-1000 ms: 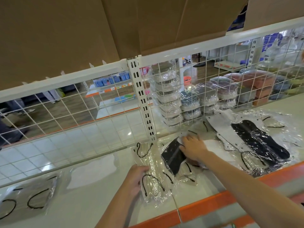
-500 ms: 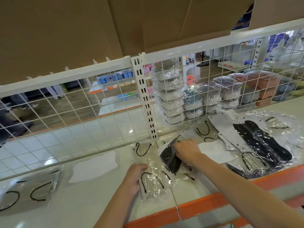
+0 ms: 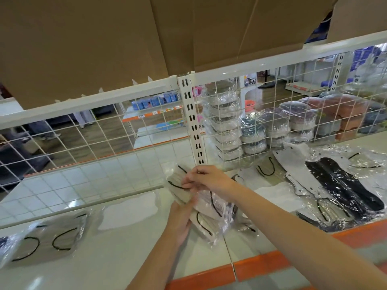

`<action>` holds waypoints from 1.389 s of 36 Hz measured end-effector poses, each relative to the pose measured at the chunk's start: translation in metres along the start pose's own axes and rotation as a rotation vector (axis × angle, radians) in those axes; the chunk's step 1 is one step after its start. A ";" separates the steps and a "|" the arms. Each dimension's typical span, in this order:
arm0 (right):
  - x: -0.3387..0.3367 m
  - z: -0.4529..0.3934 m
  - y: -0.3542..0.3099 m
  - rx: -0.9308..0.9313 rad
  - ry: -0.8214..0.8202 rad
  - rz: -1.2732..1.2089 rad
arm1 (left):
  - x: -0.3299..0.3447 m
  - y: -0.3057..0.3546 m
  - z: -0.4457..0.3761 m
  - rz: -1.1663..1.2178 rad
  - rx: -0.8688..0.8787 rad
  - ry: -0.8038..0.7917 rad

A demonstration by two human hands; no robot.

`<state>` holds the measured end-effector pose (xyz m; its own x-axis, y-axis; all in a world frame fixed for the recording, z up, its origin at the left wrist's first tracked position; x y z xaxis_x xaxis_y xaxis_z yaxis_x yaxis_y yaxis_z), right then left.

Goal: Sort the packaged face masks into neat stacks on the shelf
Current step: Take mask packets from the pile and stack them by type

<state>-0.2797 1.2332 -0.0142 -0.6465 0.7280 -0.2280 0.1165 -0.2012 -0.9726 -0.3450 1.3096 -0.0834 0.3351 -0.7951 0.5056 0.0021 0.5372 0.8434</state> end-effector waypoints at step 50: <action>0.051 -0.004 0.028 -0.064 0.151 0.460 | -0.192 0.108 0.076 -0.138 0.452 0.407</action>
<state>-0.3065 1.2667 -0.0534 -0.4013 0.6610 -0.6340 0.4131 -0.4872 -0.7694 -0.4811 1.4987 -0.0758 0.6925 -0.6298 0.3517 -0.2980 0.1943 0.9346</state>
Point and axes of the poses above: each hand's wrist, its own z-axis away from the middle knuckle, its own x-axis out of the palm, y = z × x, the point moved 8 cm from there along -z, towards the middle knuckle, and after that the axes turned 14 degrees about z, right-handed, at the moved point
